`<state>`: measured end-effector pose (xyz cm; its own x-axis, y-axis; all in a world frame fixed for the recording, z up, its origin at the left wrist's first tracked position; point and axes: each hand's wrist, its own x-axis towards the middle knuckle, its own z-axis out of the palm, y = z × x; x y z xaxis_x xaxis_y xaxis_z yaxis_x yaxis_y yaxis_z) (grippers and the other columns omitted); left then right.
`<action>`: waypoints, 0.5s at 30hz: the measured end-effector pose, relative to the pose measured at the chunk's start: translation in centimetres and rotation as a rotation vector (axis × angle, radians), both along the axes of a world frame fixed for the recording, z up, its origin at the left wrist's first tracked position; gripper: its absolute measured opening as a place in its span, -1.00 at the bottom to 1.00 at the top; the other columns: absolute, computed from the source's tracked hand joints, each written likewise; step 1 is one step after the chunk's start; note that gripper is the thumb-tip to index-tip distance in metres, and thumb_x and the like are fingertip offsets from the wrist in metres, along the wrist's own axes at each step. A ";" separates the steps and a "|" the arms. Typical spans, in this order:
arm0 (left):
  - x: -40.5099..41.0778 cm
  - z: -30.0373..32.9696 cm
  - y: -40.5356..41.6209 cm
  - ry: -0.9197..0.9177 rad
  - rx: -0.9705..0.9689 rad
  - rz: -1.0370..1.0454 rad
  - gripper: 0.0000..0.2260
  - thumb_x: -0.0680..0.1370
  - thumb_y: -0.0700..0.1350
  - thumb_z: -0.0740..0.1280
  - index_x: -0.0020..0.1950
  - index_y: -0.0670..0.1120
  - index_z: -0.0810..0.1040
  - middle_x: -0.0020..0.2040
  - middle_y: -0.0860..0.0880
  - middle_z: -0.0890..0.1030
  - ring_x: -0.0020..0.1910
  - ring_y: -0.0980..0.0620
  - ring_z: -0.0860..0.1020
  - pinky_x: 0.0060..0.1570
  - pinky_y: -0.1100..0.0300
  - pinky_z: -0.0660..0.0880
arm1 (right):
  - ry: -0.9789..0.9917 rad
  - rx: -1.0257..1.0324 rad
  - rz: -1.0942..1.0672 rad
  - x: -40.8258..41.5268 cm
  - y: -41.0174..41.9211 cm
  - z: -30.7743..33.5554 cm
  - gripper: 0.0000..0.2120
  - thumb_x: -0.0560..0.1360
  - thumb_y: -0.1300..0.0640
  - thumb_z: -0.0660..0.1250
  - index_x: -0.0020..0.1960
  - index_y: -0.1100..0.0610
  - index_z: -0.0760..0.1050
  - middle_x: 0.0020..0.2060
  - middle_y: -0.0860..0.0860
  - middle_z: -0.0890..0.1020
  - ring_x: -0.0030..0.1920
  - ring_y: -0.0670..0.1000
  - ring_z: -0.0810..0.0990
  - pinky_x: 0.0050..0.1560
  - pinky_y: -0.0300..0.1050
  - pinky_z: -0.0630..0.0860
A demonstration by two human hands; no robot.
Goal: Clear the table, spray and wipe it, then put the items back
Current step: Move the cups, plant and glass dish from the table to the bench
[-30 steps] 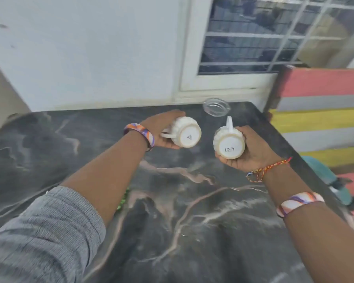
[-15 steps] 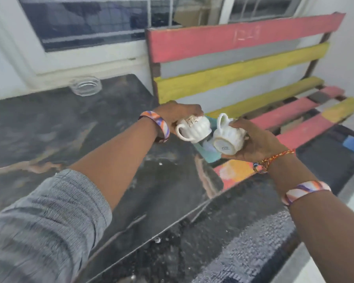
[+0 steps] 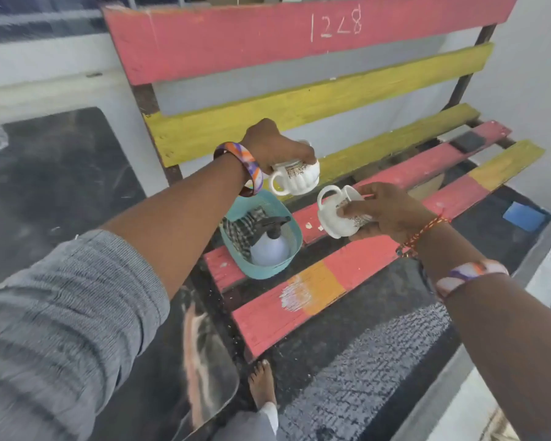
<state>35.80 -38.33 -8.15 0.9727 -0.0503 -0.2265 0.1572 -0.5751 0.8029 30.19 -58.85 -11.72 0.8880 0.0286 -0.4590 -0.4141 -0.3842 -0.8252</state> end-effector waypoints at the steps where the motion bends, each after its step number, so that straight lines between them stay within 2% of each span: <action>1: 1.3 -0.4 -1.1 0.014 0.025 -0.003 -0.60 0.27 0.06 0.52 -0.45 -0.12 0.34 -0.43 -0.04 0.36 -0.46 0.01 0.39 -0.41 0.15 0.39 | -0.014 -0.055 0.030 1.5 -1.0 -0.4 -0.57 0.33 0.32 0.48 0.16 0.29 0.46 0.03 0.16 0.55 -0.01 0.20 0.61 -0.12 0.25 0.61; 3: 3.5 -1.2 -3.1 0.017 0.082 -0.020 -0.59 0.28 0.09 0.51 -0.45 -0.11 0.36 -0.45 -0.01 0.37 -0.48 0.05 0.40 -0.48 0.21 0.36 | -0.072 -0.178 0.109 4.1 -2.9 -1.4 -0.54 0.30 0.40 0.49 0.15 0.25 0.44 0.01 0.09 0.50 -0.06 0.17 0.58 -0.30 0.21 0.61; 5: 5.3 -2.2 -4.9 0.015 0.143 -0.042 -0.54 0.29 0.11 0.49 -0.49 -0.10 0.29 -0.49 0.00 0.31 -0.51 0.07 0.31 -0.53 0.23 0.22 | -0.138 -0.331 0.216 6.8 -4.9 -2.5 -0.47 0.26 0.43 0.49 0.17 0.19 0.44 0.02 0.07 0.47 -0.05 0.16 0.56 -0.35 0.14 0.62; 7: 6.7 -3.5 -6.3 0.024 0.180 -0.057 -0.52 0.30 0.10 0.49 -0.50 -0.10 0.25 -0.51 0.00 0.27 -0.52 0.07 0.27 -0.53 0.22 0.17 | -0.211 -0.523 0.351 9.0 -6.5 -3.6 -0.41 0.23 0.40 0.50 0.21 0.17 0.44 0.06 0.11 0.50 0.06 0.20 0.55 -0.09 0.11 0.62; 9: 8.1 -5.0 -7.5 0.042 0.217 -0.046 -0.53 0.29 0.10 0.49 -0.50 -0.10 0.26 -0.50 0.00 0.28 -0.52 0.07 0.29 -0.53 0.24 0.18 | -0.260 -0.682 0.499 11.2 -7.9 -5.0 -0.34 0.25 0.36 0.48 0.31 0.17 0.40 0.19 0.16 0.50 0.18 0.20 0.49 0.13 -0.01 0.44; 12: 10.2 -7.2 -9.4 0.091 0.239 -0.014 -0.54 0.30 0.10 0.47 -0.49 -0.09 0.25 -0.50 0.00 0.27 -0.52 0.07 0.27 -0.53 0.26 0.18 | -0.247 -0.753 0.657 14.8 -9.8 -7.2 -0.35 0.30 0.37 0.41 0.36 0.09 0.38 0.30 0.17 0.38 0.24 0.19 0.44 0.23 -0.07 0.37; 15: 12.4 -9.7 -11.4 0.169 0.245 0.036 -0.58 0.34 0.10 0.45 -0.43 -0.11 0.30 -0.46 0.01 0.30 -0.43 0.02 0.36 -0.52 0.24 0.20 | -0.243 -0.747 0.728 18.7 -11.7 -9.8 -0.46 0.30 0.43 0.33 0.22 0.08 0.47 0.27 0.16 0.37 0.21 0.22 0.45 0.22 -0.04 0.41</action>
<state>48.20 -49.70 -17.86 0.9202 0.0593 -0.3870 0.3007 -0.7402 0.6014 48.90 -70.55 -21.50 0.8404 0.3731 -0.3931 0.2621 -0.9146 -0.3079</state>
